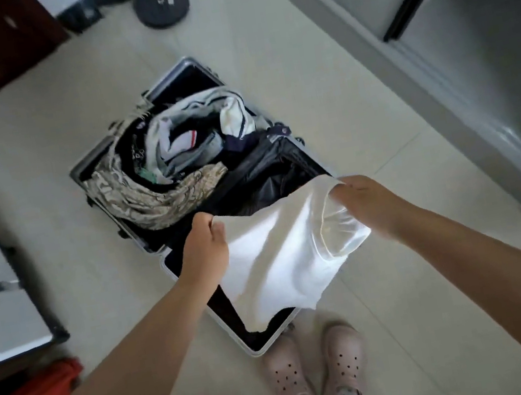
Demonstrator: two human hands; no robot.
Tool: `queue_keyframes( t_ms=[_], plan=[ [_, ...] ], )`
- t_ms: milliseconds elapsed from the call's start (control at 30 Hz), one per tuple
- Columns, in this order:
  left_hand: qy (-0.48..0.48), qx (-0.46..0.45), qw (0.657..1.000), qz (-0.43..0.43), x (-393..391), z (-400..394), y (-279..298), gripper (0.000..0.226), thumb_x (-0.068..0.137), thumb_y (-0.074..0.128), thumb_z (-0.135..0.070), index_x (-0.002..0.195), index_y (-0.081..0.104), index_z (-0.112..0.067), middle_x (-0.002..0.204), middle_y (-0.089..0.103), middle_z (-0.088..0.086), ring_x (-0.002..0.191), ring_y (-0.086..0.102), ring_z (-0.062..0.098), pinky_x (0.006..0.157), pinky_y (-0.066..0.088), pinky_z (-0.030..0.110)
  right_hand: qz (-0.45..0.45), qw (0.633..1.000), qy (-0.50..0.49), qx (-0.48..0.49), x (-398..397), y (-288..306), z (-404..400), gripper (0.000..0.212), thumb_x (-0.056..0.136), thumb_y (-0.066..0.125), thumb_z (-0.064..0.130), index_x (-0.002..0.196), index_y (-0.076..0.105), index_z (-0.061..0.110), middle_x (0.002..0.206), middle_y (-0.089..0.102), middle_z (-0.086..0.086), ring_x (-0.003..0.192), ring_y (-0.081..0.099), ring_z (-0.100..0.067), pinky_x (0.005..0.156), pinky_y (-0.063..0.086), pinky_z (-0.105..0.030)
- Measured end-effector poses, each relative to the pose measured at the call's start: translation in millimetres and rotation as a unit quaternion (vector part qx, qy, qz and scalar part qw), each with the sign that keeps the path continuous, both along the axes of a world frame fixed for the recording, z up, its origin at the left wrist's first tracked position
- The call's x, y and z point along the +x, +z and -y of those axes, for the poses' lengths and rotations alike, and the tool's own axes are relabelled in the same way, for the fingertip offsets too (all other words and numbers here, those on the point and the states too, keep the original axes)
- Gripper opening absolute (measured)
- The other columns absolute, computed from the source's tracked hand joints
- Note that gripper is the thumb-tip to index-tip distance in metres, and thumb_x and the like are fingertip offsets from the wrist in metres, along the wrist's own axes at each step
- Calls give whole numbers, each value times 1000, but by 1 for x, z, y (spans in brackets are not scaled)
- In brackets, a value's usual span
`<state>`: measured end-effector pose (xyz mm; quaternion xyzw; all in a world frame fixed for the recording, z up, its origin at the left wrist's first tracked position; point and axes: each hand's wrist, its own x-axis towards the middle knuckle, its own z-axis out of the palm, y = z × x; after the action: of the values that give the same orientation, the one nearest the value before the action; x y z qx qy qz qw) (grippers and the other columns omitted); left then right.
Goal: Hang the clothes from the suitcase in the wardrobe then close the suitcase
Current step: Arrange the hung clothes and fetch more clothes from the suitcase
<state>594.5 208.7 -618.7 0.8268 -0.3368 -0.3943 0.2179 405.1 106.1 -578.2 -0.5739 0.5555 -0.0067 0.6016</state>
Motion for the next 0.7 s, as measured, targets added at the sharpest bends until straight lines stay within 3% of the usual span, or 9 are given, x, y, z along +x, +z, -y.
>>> queue_keyframes(
  t_ms=[67,133,200,267,400,467,567,633,700],
  plan=[
    [2,-32,999,39,9,19,50,16,99,32,-14,96,44,-4,76,46,6,75,44,25,62,28,32,44,999,-26,-18,12,56,11,23,87,40,14,65,35,14,63,33,-5,61,35,-16,67,30,-24],
    [-2,-53,994,95,13,35,89,24,97,38,-13,115,46,1,103,54,15,98,51,29,78,37,33,87,994,-47,-36,21,97,20,30,88,39,10,59,30,14,50,33,2,43,34,-7,49,31,-13],
    [-74,-74,975,194,15,46,129,26,94,44,-13,115,50,1,118,53,17,115,48,31,93,38,37,106,989,-72,-78,23,144,30,40,89,36,1,53,29,15,33,30,13,28,27,-1,33,25,-10],
    [-179,-82,949,248,9,55,163,24,94,43,-14,111,54,-2,117,53,13,115,46,27,92,37,32,101,984,-91,-112,20,184,40,39,87,38,-1,50,35,12,28,32,11,26,29,-2,32,23,-12],
    [-317,-166,914,191,-26,70,236,28,96,40,-22,113,55,-5,116,57,8,112,51,21,92,39,28,110,970,-128,-177,0,278,54,32,85,45,6,54,44,13,43,43,2,33,35,-8,36,25,-14],
    [-390,-293,836,254,-48,71,267,27,92,42,-21,113,56,-9,110,62,4,102,59,20,83,48,27,136,959,-163,-190,-13,322,56,28,86,47,8,58,49,13,47,49,0,39,44,-12,42,32,-14],
    [-463,-389,738,299,-87,61,317,32,75,39,-26,104,48,-15,96,70,0,69,67,14,50,51,19,194,933,-228,-199,-40,403,46,23,88,45,5,67,55,8,48,58,-3,44,57,-19,46,45,-19],
    [-459,-414,714,329,-118,58,339,38,72,37,-32,107,44,-17,107,65,-5,62,65,7,40,45,15,226,913,-270,-206,-58,447,37,24,90,42,3,70,56,7,52,60,-4,48,60,-18,45,50,-24],
    [-461,-437,693,340,-145,58,364,42,73,37,-38,110,44,-19,115,56,-8,57,62,5,35,39,13,250,893,-296,-229,-79,489,21,25,91,39,3,72,55,7,65,58,-8,59,58,-21,55,52,-32]
  ],
)
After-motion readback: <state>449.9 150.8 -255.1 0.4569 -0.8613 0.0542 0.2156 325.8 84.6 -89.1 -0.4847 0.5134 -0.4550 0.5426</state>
